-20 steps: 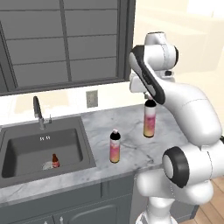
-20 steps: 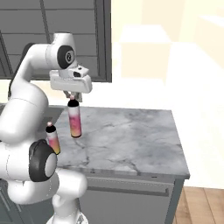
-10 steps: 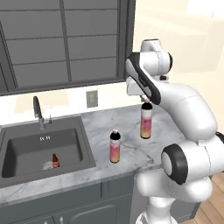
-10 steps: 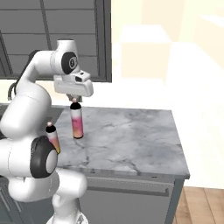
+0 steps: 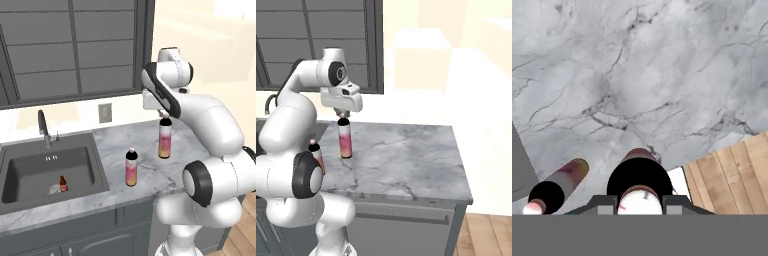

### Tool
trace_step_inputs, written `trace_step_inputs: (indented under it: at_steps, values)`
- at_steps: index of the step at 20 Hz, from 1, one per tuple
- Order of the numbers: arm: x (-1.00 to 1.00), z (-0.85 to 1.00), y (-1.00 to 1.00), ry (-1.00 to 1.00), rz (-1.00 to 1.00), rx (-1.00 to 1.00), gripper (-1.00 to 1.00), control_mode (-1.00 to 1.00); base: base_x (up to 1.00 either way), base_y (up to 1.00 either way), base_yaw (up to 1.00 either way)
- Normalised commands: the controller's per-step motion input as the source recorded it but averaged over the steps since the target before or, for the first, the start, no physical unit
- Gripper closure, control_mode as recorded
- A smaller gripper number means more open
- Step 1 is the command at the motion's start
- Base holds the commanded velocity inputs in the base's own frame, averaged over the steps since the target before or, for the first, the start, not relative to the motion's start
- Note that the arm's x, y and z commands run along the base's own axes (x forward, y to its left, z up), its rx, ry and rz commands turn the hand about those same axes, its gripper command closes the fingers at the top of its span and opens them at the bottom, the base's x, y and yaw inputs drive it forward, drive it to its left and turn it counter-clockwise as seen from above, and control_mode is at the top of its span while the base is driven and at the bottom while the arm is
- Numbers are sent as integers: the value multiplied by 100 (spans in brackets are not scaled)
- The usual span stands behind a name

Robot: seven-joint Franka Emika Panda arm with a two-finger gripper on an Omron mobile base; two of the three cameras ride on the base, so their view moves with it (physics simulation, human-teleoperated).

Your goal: Place the large bottle from the dining counter next to the other large bottle outside the sink, and place the small bottle from the dining counter next to the other small bottle inside the sink.

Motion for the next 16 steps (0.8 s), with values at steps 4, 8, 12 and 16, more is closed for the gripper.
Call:
trace_step_inputs:
  at_steps: [4,8,12,16]
  values:
    - [0,-40,0,0,-6,0,100,-100,0,0,0]
    - [0,-41,0,0,-6,0,100,-100,0,0,0]
    - [0,-37,0,0,-6,0,100,-100,0,0,0]
    - [0,-24,0,0,-7,0,100,-100,0,0,0]
